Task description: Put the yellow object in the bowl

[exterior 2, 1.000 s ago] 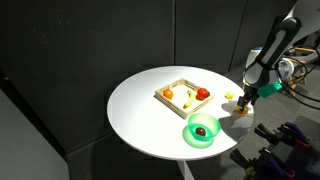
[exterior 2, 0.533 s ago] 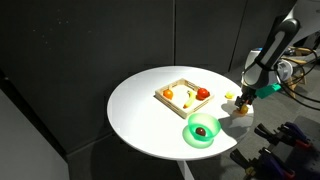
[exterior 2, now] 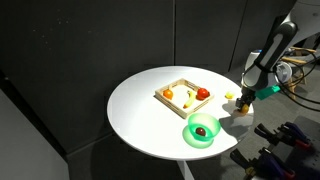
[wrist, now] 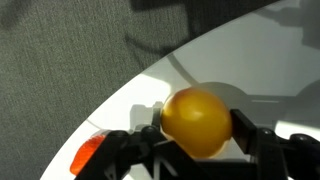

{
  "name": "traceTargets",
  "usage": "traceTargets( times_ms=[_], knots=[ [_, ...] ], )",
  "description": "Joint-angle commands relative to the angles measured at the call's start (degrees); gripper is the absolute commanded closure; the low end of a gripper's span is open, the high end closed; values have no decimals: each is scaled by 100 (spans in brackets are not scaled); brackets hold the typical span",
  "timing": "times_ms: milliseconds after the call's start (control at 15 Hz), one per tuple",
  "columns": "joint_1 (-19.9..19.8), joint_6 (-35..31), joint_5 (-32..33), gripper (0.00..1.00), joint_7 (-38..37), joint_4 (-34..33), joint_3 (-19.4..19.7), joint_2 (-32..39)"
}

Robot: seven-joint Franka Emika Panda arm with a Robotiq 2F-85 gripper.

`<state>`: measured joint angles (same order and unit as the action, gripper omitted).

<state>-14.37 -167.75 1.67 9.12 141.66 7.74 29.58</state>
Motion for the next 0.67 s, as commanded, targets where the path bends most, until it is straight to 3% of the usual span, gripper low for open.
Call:
traceTargets(
  times_ms=[0,600],
  knots=[
    [-83,59,42,57,79,-103,-37,37],
    [116,635,342,58,186,34,158,-577]
  ],
)
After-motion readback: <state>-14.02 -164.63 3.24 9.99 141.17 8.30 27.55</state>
